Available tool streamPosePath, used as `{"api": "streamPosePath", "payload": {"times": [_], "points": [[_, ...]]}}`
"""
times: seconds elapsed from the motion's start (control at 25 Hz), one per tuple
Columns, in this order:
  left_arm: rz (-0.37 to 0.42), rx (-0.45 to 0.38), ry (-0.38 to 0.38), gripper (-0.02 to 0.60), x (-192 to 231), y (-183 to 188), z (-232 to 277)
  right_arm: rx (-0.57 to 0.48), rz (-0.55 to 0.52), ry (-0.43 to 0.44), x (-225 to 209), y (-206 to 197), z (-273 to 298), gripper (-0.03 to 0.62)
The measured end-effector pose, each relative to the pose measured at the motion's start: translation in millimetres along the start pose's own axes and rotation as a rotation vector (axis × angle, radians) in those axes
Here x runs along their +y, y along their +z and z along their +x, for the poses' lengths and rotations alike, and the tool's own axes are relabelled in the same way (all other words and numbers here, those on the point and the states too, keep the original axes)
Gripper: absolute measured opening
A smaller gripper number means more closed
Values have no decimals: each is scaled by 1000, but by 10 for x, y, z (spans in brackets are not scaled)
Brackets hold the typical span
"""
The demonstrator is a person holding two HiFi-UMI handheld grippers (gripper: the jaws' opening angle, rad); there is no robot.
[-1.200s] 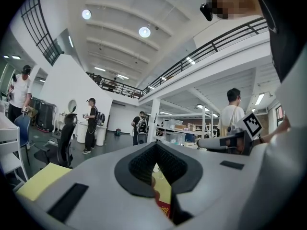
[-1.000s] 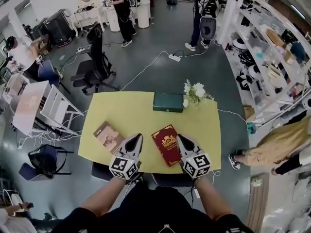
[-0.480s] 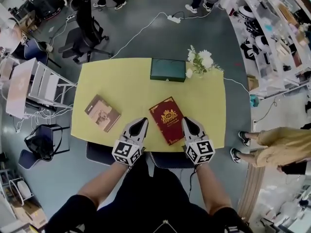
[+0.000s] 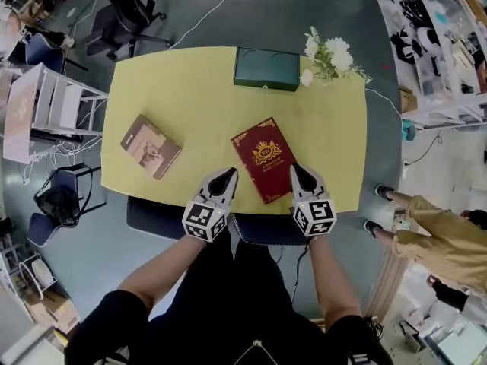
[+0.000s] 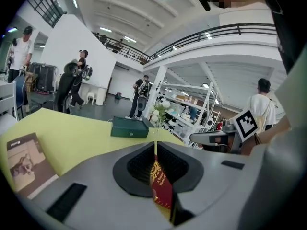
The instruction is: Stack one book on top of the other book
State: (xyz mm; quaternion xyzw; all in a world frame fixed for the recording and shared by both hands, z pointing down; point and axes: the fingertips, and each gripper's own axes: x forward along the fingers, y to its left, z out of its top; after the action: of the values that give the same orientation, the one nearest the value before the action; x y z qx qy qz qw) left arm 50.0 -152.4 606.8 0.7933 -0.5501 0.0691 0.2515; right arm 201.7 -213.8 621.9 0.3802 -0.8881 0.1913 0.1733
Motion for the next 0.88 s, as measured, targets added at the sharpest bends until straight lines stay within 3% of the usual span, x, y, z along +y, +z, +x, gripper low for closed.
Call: {"api": "streamPosePath", "payload": {"times": [0.04,0.12,0.24,0.6,0.88], "points": [[-15,19,4,38,16,-92,40,14,-4,-1,-42,-73,37,26],[-56,59,11,91,48,-279,114,45,-11,6,-111,-223,106,111],[-113,106,26,128,105,-525,200,98,-12,22,-211,-453,199,140],[-248,232,90,193,297,-1169,575,305,7,74,-586,-1059,526,181],[-272,316,115,201,312,-1553,770,421,34,143,-630,-1399,687,189]]}}
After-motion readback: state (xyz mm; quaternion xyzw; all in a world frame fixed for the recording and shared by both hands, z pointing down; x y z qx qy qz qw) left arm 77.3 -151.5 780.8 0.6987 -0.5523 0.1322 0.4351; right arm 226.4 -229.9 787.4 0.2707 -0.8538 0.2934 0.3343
